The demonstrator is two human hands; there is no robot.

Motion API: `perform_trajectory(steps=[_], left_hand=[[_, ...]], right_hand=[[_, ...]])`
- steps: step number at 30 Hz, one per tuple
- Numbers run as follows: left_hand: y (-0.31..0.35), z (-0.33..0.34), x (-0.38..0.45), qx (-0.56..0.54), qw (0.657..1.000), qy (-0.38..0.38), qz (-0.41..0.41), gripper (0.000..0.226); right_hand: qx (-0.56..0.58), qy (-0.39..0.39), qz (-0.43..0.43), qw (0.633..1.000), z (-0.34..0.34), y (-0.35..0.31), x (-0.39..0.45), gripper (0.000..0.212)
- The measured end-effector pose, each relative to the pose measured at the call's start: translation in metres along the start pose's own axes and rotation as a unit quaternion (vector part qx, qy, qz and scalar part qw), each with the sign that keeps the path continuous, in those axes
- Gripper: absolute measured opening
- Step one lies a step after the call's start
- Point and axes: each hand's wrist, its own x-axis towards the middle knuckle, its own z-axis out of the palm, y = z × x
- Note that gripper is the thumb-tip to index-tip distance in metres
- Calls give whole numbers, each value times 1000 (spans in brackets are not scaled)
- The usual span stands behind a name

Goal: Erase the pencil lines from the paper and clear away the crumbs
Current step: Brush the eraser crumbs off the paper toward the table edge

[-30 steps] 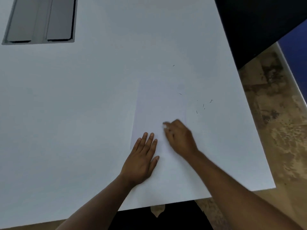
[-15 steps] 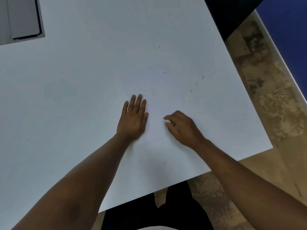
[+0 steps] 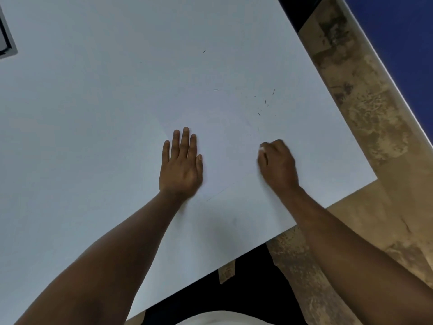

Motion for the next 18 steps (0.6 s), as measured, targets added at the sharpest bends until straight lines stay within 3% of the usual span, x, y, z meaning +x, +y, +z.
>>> perform_trajectory(steps=[2, 4, 8, 11, 15, 18], left_hand=[[0, 0, 0, -3, 1000, -2, 1, 61], [0, 0, -1, -3, 1000, 0, 0, 61], [1, -1, 0, -1, 1000, -2, -1, 62], [0, -2, 1, 2, 1000, -9, -1, 63], [1, -1, 1, 2, 1000, -11, -1, 63], [0, -1, 0, -2, 1000, -10, -1, 63]], right_hand=[[15, 22, 35, 999, -4, -2, 1, 14], [55, 12, 14, 998, 3, -23, -5, 21], [100, -67, -152, 981, 23, -83, -23, 21], [83, -97, -207, 970, 31, -87, -17, 19], [-33, -99, -100, 990, 19, -43, 25, 24], [-27, 15, -20, 999, 3, -8, 42, 13]])
